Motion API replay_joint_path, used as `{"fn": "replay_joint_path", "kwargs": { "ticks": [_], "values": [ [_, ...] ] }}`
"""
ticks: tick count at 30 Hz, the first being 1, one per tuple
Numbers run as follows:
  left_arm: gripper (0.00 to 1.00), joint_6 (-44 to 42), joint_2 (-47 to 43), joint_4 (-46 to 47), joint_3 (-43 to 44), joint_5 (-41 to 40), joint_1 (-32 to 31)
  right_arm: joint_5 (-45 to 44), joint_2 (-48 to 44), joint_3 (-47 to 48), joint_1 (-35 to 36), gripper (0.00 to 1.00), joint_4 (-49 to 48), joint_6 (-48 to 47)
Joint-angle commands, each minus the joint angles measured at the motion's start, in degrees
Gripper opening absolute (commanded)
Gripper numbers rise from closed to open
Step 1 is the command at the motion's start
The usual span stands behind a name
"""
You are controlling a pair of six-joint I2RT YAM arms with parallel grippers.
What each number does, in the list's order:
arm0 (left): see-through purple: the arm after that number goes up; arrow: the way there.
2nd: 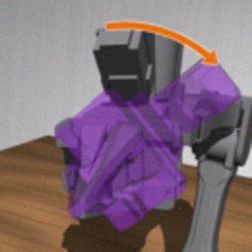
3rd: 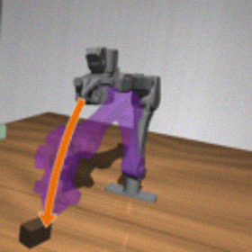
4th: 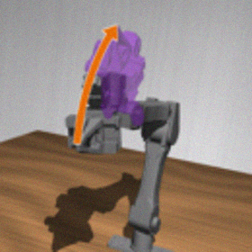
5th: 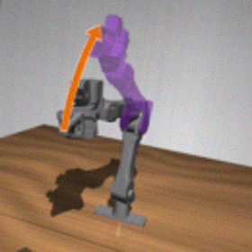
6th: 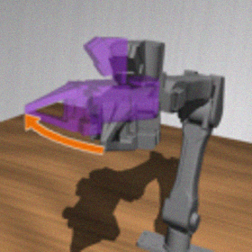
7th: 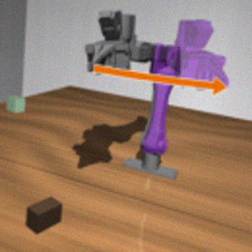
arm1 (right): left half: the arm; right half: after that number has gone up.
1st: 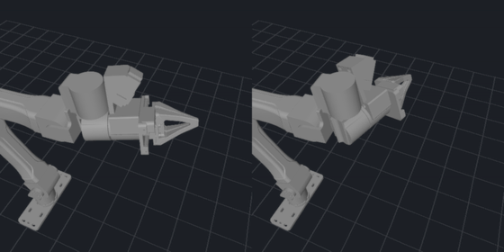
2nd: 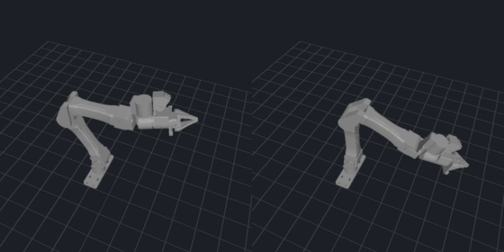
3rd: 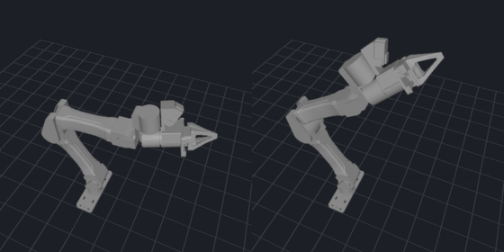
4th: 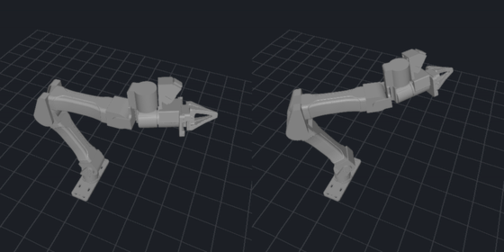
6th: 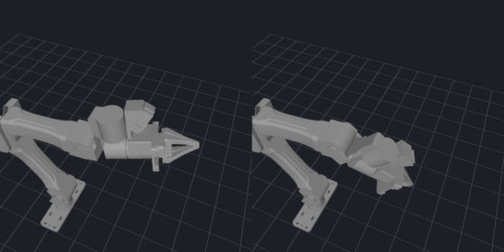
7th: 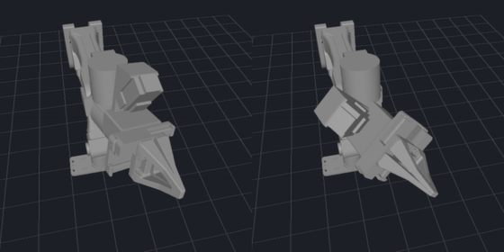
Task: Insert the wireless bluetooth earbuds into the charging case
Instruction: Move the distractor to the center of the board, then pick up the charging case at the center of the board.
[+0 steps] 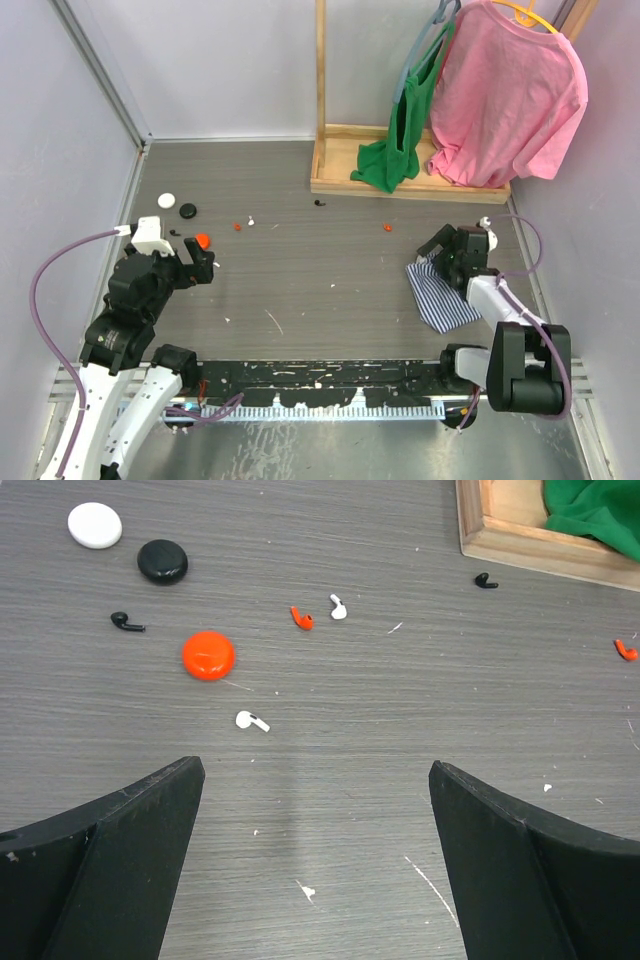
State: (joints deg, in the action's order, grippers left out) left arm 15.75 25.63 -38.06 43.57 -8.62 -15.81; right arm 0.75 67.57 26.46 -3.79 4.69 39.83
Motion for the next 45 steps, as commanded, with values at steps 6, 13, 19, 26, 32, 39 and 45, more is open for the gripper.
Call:
{"fn": "replay_joint_path", "kwargs": {
  "ticks": [6, 13, 19, 26, 32, 39, 45],
  "values": [
    [0.98, -0.6, -0.6, 1.1, 0.1, -0.7, -0.5, -5.1, -1.9, -0.8, -8.5, 1.00, 0.5, 0.9],
    [0.98, -0.8, -0.6, 1.2, 0.1, -1.0, -0.6, -5.1, -0.5, 0.7, -11.6, 1.00, 0.1, -0.1],
    [0.98, -0.9, -0.4, 1.3, 0.1, -1.9, -0.7, -2.3, -0.8, 2.3, -11.7, 1.00, 0.6, -2.4],
    [0.98, -0.8, 0.4, 1.2, 0.3, -2.4, -0.7, 3.5, -7.2, 5.4, -11.6, 1.00, 4.0, -6.4],
    [0.98, 0.9, 2.3, 0.4, 1.2, -2.7, -0.6, 9.7, -13.4, 7.6, -11.2, 1.00, 7.5, -10.1],
    [0.98, 3.0, 6.8, -0.3, 3.1, -2.9, -0.6, 13.2, -18.1, 12.6, -6.8, 1.00, 11.7, -14.8],
    [0.98, 5.8, 11.7, -0.1, 4.6, -4.5, -0.5, 15.2, -21.4, 15.0, 0.4, 1.00, 12.9, -19.5]
  ]
}}
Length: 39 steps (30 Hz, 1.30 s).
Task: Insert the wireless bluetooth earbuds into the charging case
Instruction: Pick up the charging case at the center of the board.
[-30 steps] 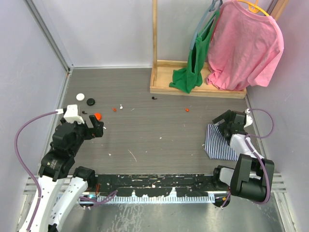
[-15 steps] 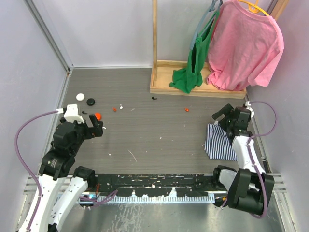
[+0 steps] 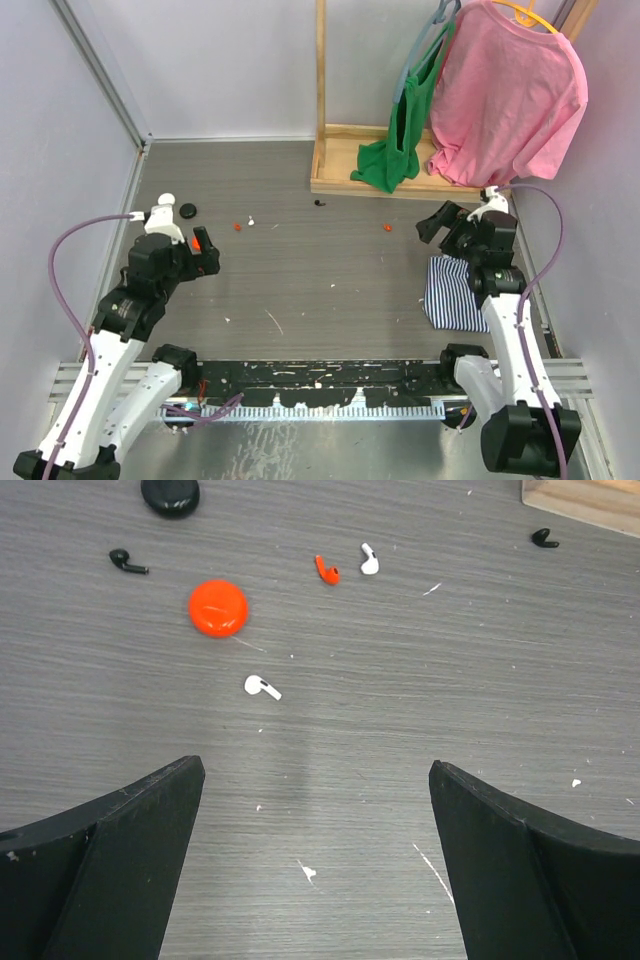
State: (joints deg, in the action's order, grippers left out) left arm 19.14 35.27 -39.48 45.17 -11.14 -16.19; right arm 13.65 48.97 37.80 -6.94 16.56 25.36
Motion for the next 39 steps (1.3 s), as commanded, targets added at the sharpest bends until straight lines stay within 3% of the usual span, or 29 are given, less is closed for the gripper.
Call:
{"fn": "replay_joint_path", "kwargs": {
  "ticks": [1, 8, 14, 24, 39],
  "values": [
    [0.98, 2.7, 2.9, 1.6, 3.2, -2.6, -0.2, 1.8, -3.3, 4.0, 4.9, 1.00, 1.5, -6.1],
    [0.98, 6.0, 10.8, 5.2, 3.7, -4.7, 1.2, -1.2, -7.8, 2.9, 15.3, 1.00, 2.3, -9.2],
    [0.98, 7.7, 18.2, 6.9, 6.7, -3.2, 6.1, -6.5, -12.3, 1.6, 22.0, 1.00, 3.3, -11.0],
    [0.98, 11.4, 33.4, 11.2, 12.7, 1.3, 17.0, -10.2, -18.2, -2.1, 27.7, 1.00, -0.1, -10.2],
    [0.98, 13.6, 61.6, 11.1, 32.0, 2.7, 27.4, -9.8, -15.1, -1.5, 33.0, 1.00, -0.5, -10.9]
  ]
}}
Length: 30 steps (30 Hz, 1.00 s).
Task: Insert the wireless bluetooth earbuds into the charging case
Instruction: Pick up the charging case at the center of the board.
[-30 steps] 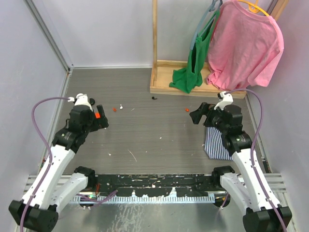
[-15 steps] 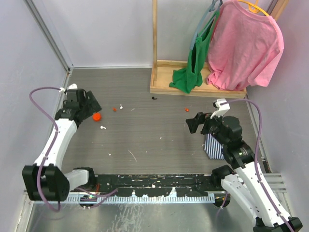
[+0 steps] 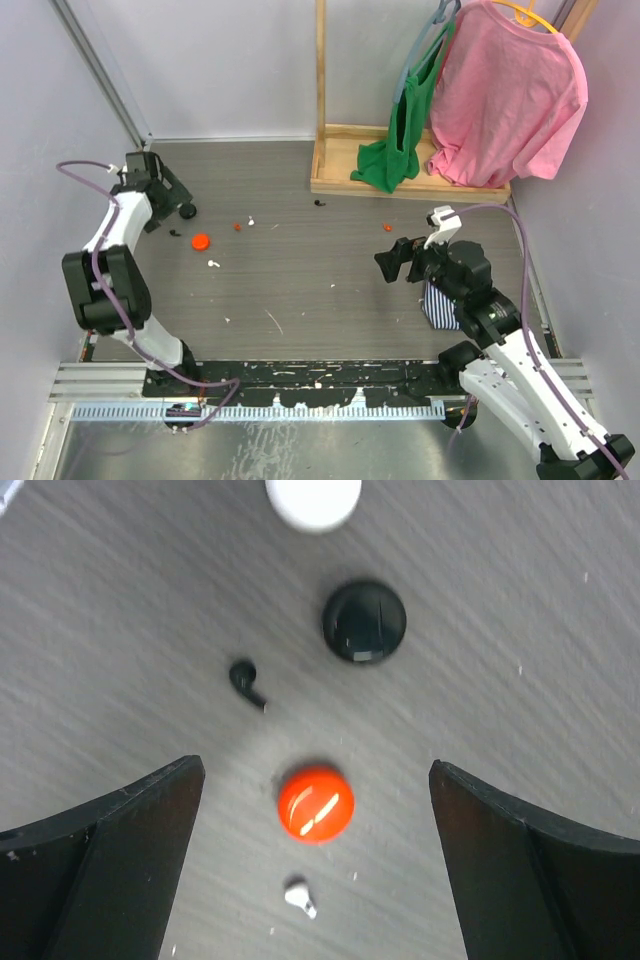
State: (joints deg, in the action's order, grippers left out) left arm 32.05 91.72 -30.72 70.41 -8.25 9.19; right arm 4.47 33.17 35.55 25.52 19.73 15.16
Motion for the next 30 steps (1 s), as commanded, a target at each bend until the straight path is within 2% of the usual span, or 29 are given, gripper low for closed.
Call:
{"fn": "replay_joint_path", "kwargs": {
  "ticks": [1, 9, 13, 22, 30],
  "values": [
    [0.98, 0.5, 8.0, 1.5, 8.9, -0.4, 2.4, -0.7, 0.9, 0.7, 0.5, 1.00, -3.7, -0.7],
    [0.98, -0.2, 22.3, -2.6, 22.9, -3.2, 4.2, -1.2, 2.8, -0.1, 0.6, 1.00, -4.5, -0.9],
    [1.00, -0.4, 26.8, -4.1, 27.4, -3.3, 4.9, -0.4, 3.8, -0.3, 0.5, 1.00, -4.7, -0.9],
    [0.94, -0.8, 35.8, -5.2, 34.8, -1.5, 6.1, -0.3, 5.8, -0.4, 0.6, 1.00, -4.8, -1.1],
    [0.82, -1.8, 41.5, -5.7, 38.0, 1.1, 6.7, -0.3, 7.8, 0.3, 0.6, 1.00, -3.9, -1.3]
  ]
}}
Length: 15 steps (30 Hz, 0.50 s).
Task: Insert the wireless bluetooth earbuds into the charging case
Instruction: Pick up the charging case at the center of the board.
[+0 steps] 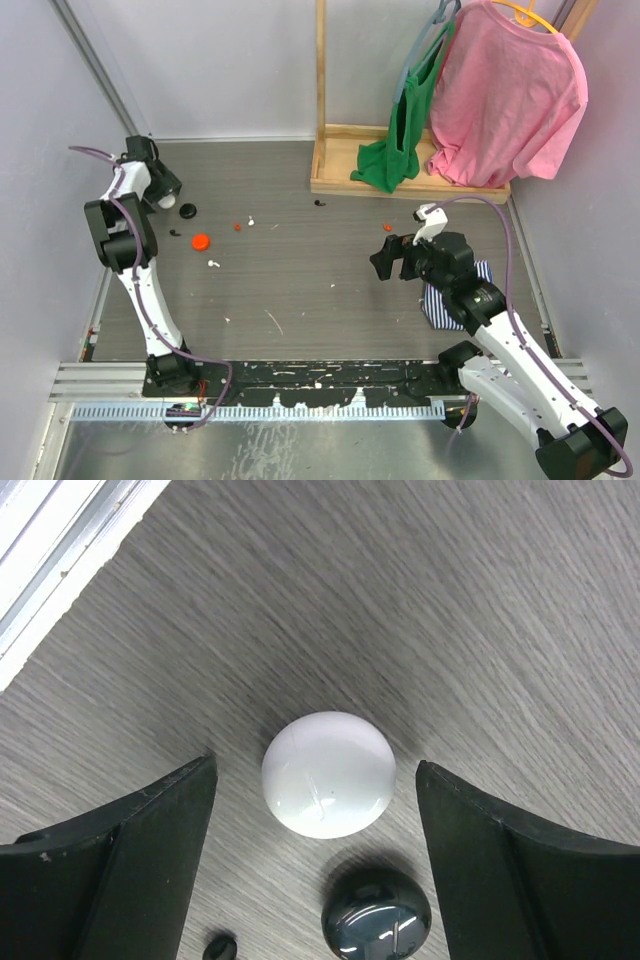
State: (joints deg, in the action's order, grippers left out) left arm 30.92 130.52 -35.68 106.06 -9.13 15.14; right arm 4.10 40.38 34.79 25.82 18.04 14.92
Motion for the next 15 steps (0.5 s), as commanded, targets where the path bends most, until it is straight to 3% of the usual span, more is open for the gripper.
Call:
{"fn": "replay_joint_path", "kwargs": {
  "ticks": [1, 15],
  "values": [
    [0.81, -0.7, 3.0, -0.7, 2.5, 2.3, 0.8, 0.0, 0.8, 1.2, 0.3, 1.00, -2.0, -1.1],
    [0.52, -1.3, 1.2, -0.9, 0.5, 4.2, 0.8, -0.3, 1.3, 1.3, 0.3, 1.00, -1.7, -0.9]
  ]
}}
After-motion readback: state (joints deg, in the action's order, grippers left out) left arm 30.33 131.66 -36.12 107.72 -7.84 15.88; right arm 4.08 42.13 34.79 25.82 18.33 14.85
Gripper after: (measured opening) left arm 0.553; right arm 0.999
